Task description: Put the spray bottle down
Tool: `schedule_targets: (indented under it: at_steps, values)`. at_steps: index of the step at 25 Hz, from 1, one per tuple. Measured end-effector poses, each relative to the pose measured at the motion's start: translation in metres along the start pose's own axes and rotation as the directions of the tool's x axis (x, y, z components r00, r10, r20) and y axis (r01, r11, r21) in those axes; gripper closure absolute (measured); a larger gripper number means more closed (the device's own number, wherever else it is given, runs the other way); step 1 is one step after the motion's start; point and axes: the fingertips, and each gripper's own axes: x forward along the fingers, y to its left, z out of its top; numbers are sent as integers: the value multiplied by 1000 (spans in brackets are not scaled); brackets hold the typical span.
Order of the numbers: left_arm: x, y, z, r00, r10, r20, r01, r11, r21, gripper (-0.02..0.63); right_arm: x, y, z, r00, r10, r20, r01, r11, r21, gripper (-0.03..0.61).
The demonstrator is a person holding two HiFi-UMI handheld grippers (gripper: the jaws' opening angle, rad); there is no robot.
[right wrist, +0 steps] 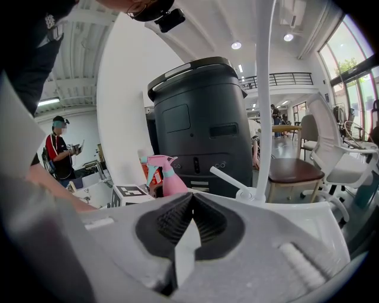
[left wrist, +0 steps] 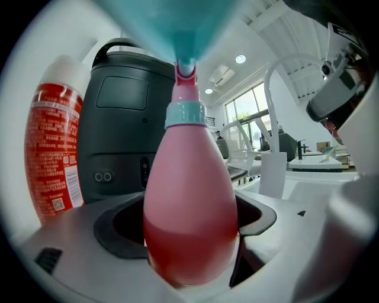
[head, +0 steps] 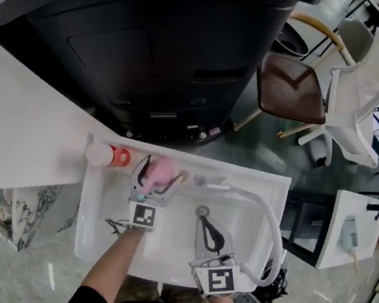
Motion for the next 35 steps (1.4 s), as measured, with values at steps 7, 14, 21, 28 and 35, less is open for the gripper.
schedule_targets:
  at_steps: [7, 14, 21, 28, 35]
  values:
    - [0, -1, -2, 1000, -8, -4, 8, 1000, -22, 199, 4, 0, -6, 1000, 4, -10, -4, 1000, -2, 580]
    - [-8, -2, -9, 1000, -7, -12, 7, 999, -40, 170, 5, 2, -10, 1000, 7, -26, -7, 1000, -1, 580]
    - [-19, -4, -14, 999, -17, -33, 16, 999, -33, 170, 2, 5, -10, 1000, 6, -23, -6, 1000, 0, 580]
    - [-33, -7, -14, 999, -23, -36, 21, 999, -47, 170, -5, 15, -14, 1000, 5, -15, -5, 1000, 8, 580]
    - [-58, -10, -15, 999, -12, -41, 10, 999, -46, 170, -18, 22, -16, 1000, -19, 21, 18, 1000, 10, 580]
